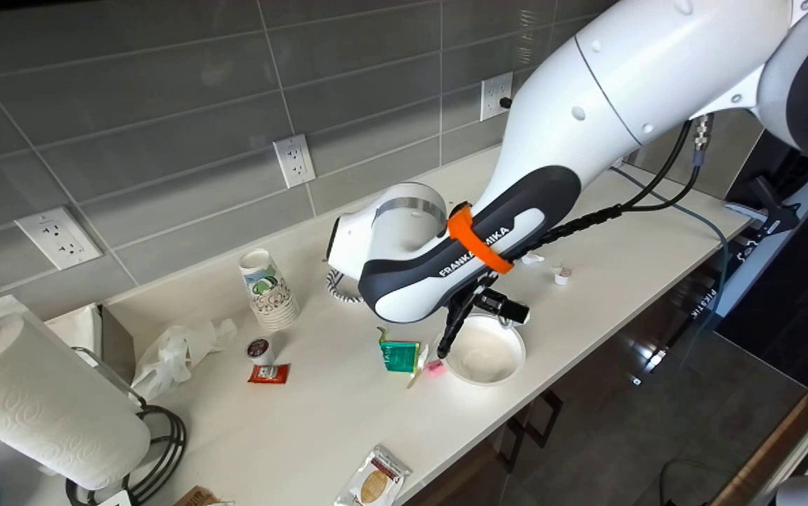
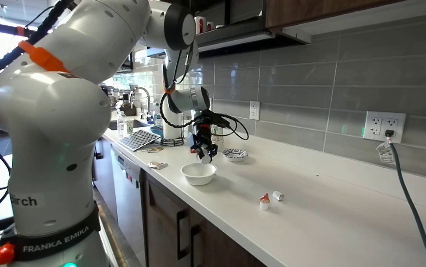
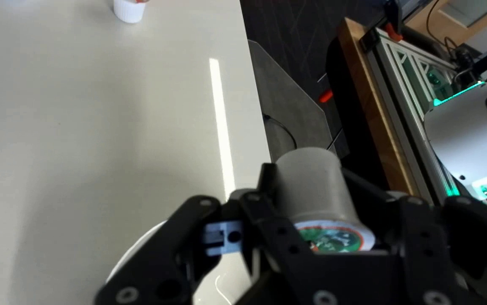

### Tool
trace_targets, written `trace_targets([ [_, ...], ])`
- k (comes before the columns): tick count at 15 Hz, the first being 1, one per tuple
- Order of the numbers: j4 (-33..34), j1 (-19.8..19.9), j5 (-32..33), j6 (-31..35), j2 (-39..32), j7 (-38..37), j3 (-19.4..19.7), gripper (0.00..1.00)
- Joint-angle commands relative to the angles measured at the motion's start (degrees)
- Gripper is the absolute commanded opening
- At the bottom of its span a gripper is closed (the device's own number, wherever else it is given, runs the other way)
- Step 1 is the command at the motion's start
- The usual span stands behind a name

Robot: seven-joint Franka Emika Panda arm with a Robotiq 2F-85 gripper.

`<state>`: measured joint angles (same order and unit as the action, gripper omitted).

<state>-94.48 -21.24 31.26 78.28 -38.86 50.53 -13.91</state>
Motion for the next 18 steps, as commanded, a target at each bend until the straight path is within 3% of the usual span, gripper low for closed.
trace_targets([
  [1,5.06,-2.08,2.79,-6.38,-3.80,-1.49,-0.08,0.13],
  [9,12.45,-3.96,5.40,-17.28,-9.11,-4.16,-0.38,0.13],
  [10,9.31,-2.23,4.30,-14.84,-6.65,-3.63,-1.52,0.38],
  [16,11.05,-2.52,4.80,-15.87,-8.11,-4.01,-1.47,0.38],
  [17,11.03,-3.05,5.51,-16.33,-8.35,-4.46,-1.23,0.13],
  [18,10.77,-3.62,6.67,-15.98,-8.41,-4.72,-1.19,0.13],
])
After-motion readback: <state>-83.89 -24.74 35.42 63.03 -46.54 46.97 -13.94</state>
